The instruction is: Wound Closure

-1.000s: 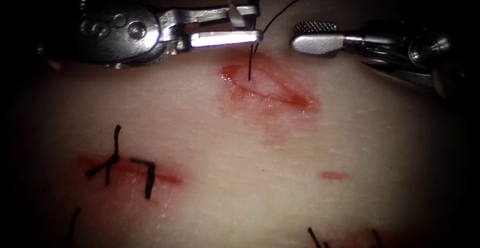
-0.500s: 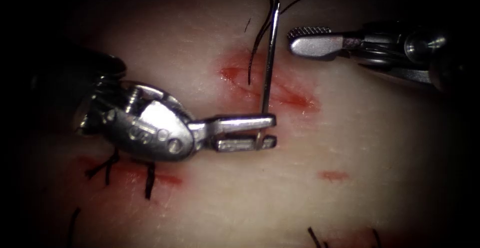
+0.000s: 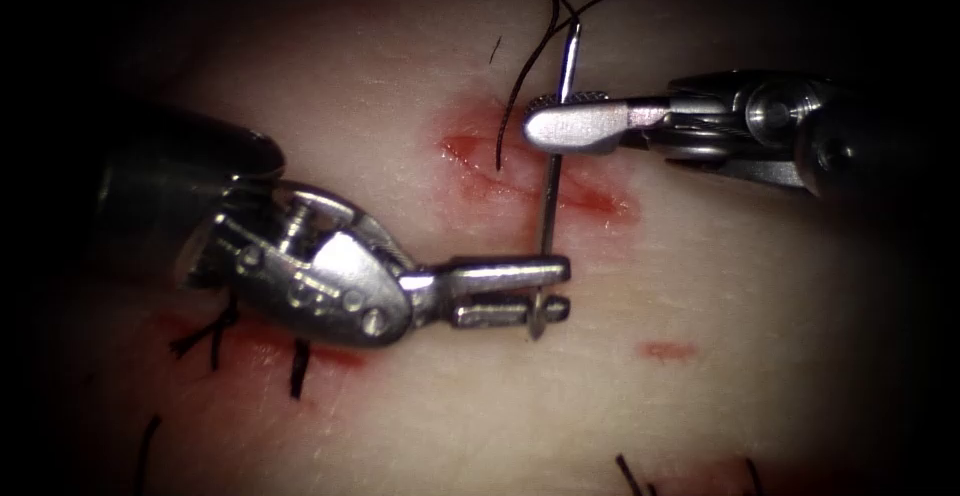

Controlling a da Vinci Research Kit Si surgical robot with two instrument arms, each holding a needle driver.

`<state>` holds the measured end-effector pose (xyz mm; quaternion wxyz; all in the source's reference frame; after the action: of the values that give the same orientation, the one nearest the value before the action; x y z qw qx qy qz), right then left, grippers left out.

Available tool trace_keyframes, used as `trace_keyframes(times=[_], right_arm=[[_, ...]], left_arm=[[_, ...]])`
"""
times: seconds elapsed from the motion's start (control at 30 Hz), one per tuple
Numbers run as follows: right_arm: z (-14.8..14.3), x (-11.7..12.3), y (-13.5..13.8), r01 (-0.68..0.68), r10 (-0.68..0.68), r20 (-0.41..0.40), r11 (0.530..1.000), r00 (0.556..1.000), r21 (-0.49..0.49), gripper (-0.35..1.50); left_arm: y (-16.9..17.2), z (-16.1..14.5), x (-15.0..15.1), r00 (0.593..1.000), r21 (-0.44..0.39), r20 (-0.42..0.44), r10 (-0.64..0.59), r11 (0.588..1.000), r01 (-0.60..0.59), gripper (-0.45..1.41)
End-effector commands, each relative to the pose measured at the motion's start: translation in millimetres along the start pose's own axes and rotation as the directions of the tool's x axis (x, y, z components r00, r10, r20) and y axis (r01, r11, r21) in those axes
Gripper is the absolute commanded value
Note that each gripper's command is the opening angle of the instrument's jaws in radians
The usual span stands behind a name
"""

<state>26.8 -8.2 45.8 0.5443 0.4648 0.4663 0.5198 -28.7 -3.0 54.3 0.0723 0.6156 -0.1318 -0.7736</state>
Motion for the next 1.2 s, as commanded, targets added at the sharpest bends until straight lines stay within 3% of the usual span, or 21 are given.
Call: trace_keyframes(times=[0.03, 0.4, 0.47, 0.53, 0.67, 0.83, 0.9, 0.97, 1.07, 1.2], right_arm=[[1.0, 0.1, 0.2, 0.005, -0.005, 0.005, 1.000, 1.000, -0.018, 0.81], [1.6, -0.8, 0.9, -0.078, 0.076, -0.032, 0.995, 0.997, -0.056, 0.59], [1.6, -0.8, 0.9, -0.078, 0.076, -0.031, 0.995, 0.997, -0.067, 0.29], [1.4, -0.8, 0.8, -0.096, 0.093, -0.030, 0.992, 0.995, -0.081, -0.35], [1.0, -1.2, 0.9, -0.214, 0.212, -0.032, 0.963, 0.977, -0.165, -0.35], [0.8, -1.1, 1.2, -0.240, 0.235, -0.048, 0.955, 0.971, -0.172, -0.35], [0.7, -1.0, 1.2, -0.240, 0.234, -0.055, 0.955, 0.971, -0.173, -0.35], [0.6, -0.8, 1.3, -0.241, 0.234, -0.062, 0.956, 0.970, -0.168, -0.35], [0.5, -0.4, 1.4, -0.221, 0.209, -0.089, 0.962, 0.974, -0.160, -0.35], [0.3, 0.4, 1.5, -0.134, 0.116, -0.115, 0.977, 0.987, -0.164, -0.35]], left_arm=[[0.2, 0.6, -0.4, 1.000, 0.000, 0.000, 0.000, 1.000, 0.000, -0.45], [0.6, 1.0, -0.7, 1.000, -0.012, 0.013, 0.005, 1.000, -0.005, -0.45], [0.6, 1.0, -0.8, 1.000, -0.012, 0.013, 0.006, 1.000, -0.006, -0.45], [0.6, 1.0, -0.8, 1.000, -0.015, 0.014, 0.006, 1.000, -0.006, -0.45], [0.6, 1.0, -0.8, 1.000, -0.015, 0.014, 0.006, 1.000, -0.006, -0.45], [0.5, 1.1, -0.9, 1.000, -0.017, 0.016, 0.006, 1.000, -0.005, -0.45], [0.4, 1.2, -0.9, 1.000, -0.016, 0.017, -0.001, 1.000, 0.001, 0.41], [0.3, 1.4, -0.9, 0.997, -0.013, 0.015, -0.079, 0.997, 0.079, 1.08], [-0.1, 1.4, -0.7, 0.979, 0.013, 0.036, -0.202, 0.979, 0.202, 1.31], [-0.9, 0.7, -0.5, 0.925, 0.016, 0.025, -0.380, 0.925, 0.380, 1.38]])
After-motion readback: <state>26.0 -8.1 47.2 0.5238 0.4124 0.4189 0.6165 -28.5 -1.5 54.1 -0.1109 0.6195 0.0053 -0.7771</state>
